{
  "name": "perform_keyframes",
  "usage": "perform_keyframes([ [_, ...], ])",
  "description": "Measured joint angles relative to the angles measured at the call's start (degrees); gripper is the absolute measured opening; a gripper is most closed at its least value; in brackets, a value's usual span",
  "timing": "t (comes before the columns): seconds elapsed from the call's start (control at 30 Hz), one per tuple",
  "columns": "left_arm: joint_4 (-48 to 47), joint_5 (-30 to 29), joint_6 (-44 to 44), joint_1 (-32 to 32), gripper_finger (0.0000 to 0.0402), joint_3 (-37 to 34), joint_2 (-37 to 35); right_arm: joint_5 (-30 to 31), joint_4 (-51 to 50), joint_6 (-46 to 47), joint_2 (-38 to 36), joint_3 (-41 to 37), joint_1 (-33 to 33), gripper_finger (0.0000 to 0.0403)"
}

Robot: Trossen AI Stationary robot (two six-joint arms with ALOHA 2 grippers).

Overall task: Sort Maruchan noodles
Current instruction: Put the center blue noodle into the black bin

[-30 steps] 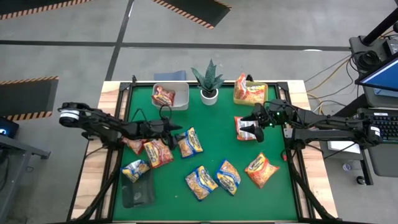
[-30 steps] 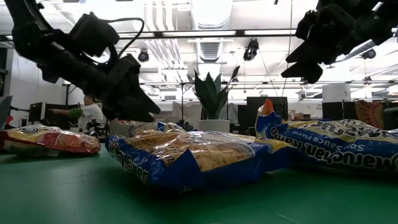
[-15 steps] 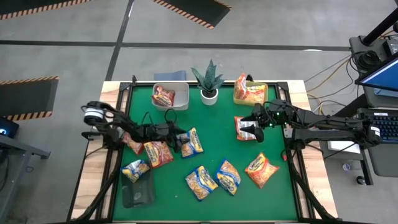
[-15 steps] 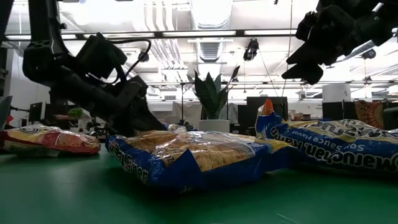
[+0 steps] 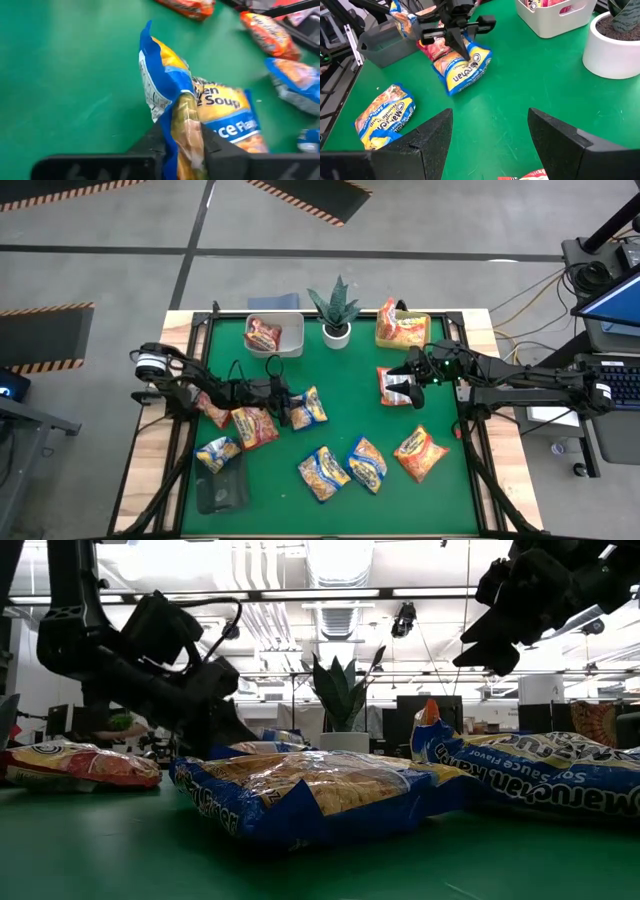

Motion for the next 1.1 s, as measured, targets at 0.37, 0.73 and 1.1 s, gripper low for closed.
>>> perform_keyframes([
  [0.37, -1.0, 2.0, -0.1, -2.7, 0.001, 0.0, -11.2, -0.1, 0.0, 0.0, 0.0, 0.0, 0.0, 0.0244],
  [0.73, -44.0, -2.6, 4.8, -12.1, 0.001, 17.7, -27.2, -0.1, 0.0, 0.0, 0.0, 0.0, 0.0, 0.0244],
  [1.1, -102.2, -25.4, -1.3, -31.8, 0.001, 51.0, -23.1, -0.1, 0.0, 0.0, 0.0, 0.0, 0.0, 0.0244],
])
